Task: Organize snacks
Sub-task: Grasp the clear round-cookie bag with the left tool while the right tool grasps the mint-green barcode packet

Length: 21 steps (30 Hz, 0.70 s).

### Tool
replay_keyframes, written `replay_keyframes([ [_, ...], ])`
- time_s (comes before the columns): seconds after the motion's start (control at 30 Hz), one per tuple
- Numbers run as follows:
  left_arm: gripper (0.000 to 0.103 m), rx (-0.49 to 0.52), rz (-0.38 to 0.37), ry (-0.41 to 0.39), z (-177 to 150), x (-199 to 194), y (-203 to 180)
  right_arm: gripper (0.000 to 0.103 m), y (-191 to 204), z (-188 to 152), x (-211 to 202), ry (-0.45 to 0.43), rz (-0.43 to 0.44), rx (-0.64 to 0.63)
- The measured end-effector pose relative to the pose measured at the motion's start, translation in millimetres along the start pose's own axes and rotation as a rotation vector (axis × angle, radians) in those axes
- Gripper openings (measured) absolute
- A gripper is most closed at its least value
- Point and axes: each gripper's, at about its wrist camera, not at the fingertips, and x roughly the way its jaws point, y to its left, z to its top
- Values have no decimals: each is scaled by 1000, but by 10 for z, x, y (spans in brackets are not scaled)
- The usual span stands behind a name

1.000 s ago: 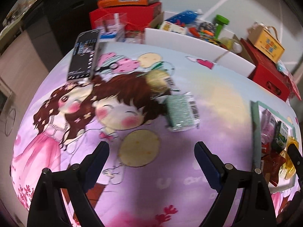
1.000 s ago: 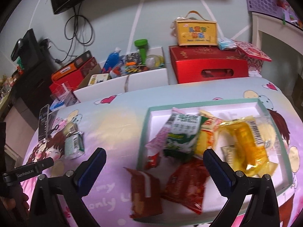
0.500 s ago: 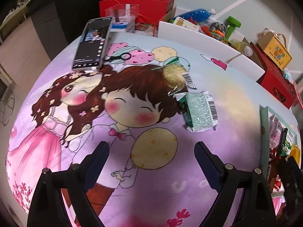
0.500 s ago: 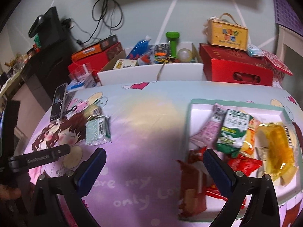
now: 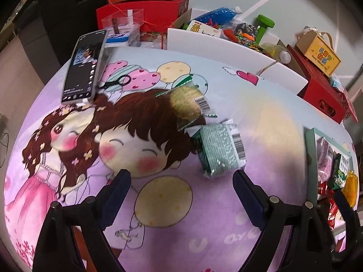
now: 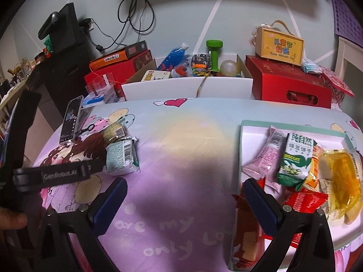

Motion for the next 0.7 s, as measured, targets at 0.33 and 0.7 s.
replay_keyframes([
  [0.33,91,-4,-21,6,197,224,109,103,236,-2,173,15,22,-63],
  [0.7,91,-1,-99,-39,497,263,417,103,533,139,575,64,69,-99],
])
